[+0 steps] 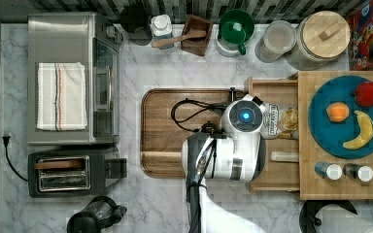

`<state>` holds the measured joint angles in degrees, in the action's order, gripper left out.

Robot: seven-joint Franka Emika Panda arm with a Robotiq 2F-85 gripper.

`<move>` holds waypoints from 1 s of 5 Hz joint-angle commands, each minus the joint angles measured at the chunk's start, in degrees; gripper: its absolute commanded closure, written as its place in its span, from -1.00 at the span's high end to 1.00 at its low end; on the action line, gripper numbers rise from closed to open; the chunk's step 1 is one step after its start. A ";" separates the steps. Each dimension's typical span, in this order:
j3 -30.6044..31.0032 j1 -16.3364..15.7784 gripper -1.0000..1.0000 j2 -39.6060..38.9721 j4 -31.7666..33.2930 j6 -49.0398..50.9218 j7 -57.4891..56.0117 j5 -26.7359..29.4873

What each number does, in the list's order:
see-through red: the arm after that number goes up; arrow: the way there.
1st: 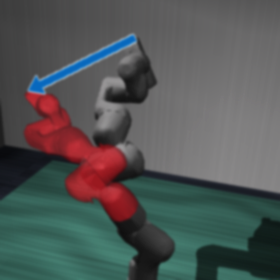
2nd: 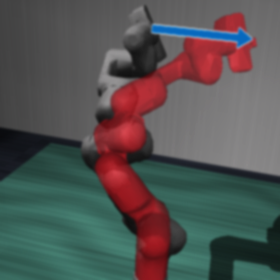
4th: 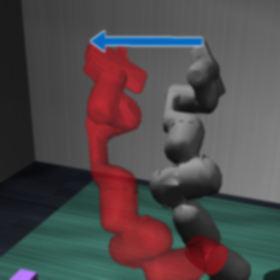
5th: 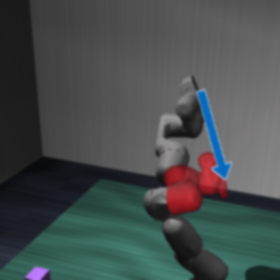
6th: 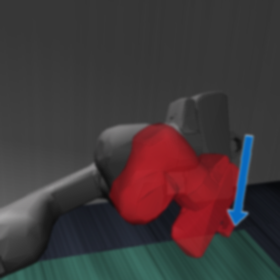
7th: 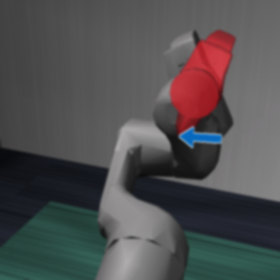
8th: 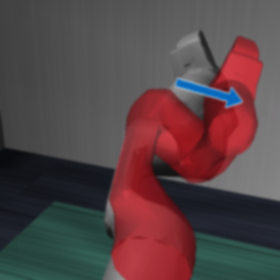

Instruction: Close the drawer.

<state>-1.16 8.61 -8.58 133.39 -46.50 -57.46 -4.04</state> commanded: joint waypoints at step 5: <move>-14.50 11.55 -1.00 -9.69 -19.00 -5.77 -14.79 -2.17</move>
<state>-10.30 14.74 -15.21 125.00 -47.70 -69.66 -3.80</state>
